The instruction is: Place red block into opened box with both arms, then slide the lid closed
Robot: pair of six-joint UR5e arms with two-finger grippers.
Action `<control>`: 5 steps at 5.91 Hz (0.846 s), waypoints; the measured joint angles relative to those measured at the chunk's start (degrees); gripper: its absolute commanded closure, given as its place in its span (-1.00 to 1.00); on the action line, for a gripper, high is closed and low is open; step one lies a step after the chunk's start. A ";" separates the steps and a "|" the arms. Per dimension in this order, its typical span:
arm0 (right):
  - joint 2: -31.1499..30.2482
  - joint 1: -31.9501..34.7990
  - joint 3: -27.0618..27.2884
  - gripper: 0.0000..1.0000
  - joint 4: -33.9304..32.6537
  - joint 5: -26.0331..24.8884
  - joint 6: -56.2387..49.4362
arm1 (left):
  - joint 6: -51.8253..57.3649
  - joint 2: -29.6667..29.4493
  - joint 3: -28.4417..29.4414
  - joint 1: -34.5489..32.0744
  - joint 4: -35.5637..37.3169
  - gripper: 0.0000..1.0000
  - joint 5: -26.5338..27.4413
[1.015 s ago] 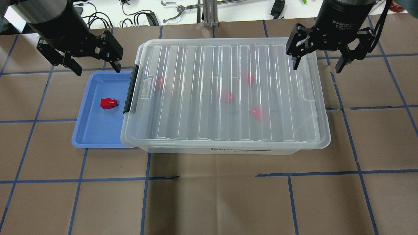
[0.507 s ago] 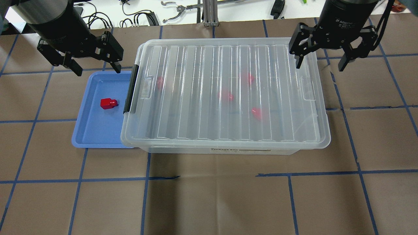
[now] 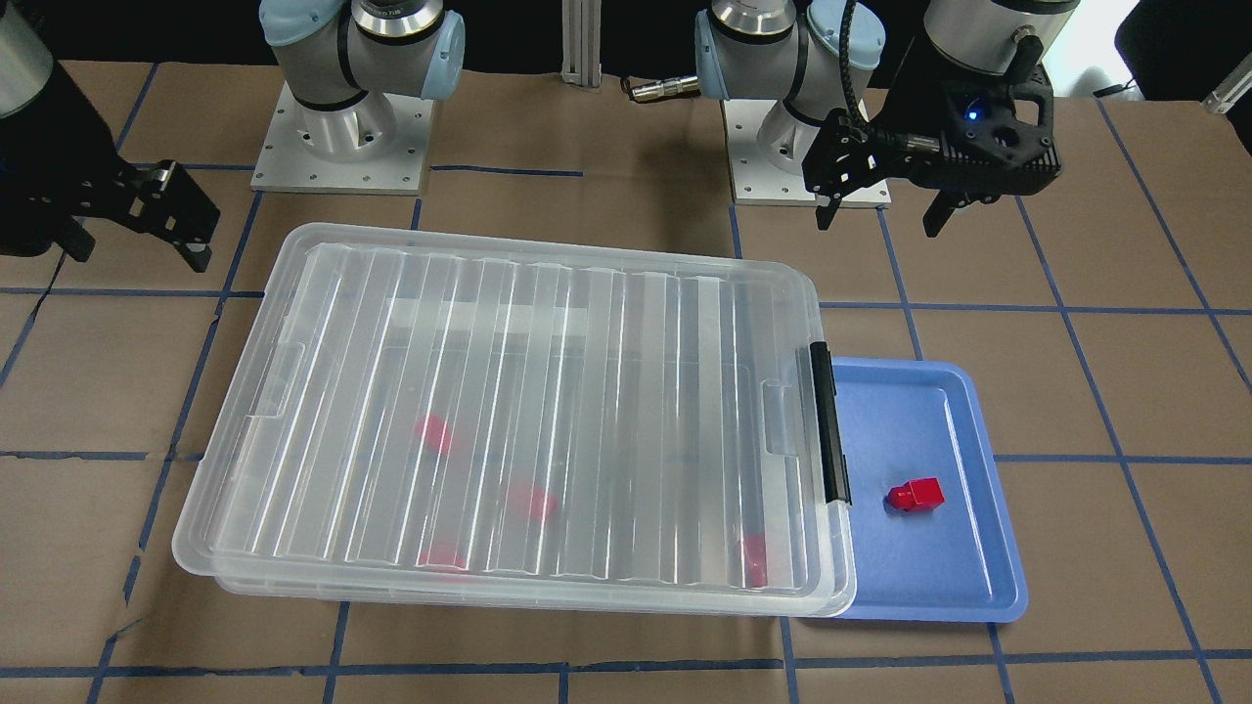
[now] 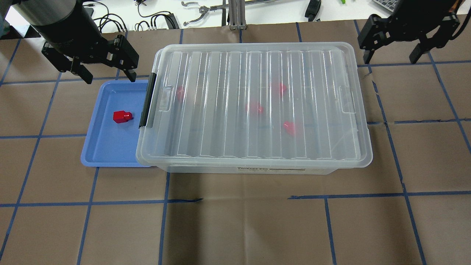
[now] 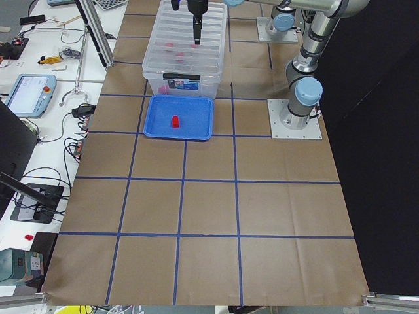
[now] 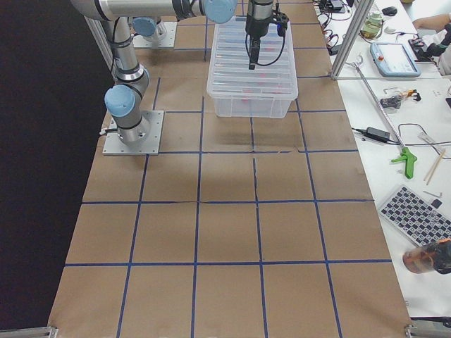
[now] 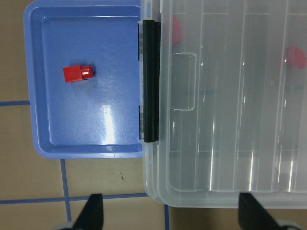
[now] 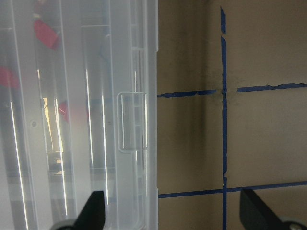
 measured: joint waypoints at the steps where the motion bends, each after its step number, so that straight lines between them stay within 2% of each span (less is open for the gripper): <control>1: 1.15 -1.49 0.19 -1.00 -0.26 0.24 -0.94 | 6.12 -0.06 -0.31 0.00 0.08 -0.96 0.10; 3: 3.03 -2.02 4.21 -1.00 -5.11 0.70 -0.81 | 22.28 -0.64 -0.58 0.58 0.09 -0.96 0.21; 5: 2.87 -2.05 12.48 -1.00 -13.21 0.71 -0.89 | 42.39 -1.04 -2.12 1.25 0.46 -0.97 0.32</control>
